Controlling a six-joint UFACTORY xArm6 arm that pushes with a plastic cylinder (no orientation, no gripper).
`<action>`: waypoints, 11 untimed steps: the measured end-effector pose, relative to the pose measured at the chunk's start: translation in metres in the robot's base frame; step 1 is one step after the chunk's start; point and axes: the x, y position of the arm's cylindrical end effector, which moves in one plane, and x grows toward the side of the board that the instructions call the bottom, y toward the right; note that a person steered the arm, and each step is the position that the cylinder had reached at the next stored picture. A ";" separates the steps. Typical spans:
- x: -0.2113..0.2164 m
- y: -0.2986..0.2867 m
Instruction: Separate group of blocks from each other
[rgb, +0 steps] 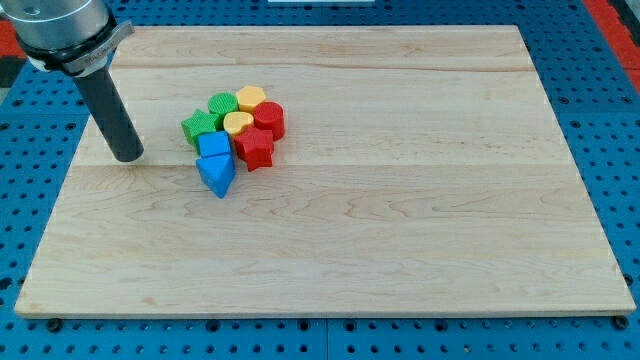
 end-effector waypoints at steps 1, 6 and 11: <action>-0.001 0.000; -0.030 0.189; -0.046 0.270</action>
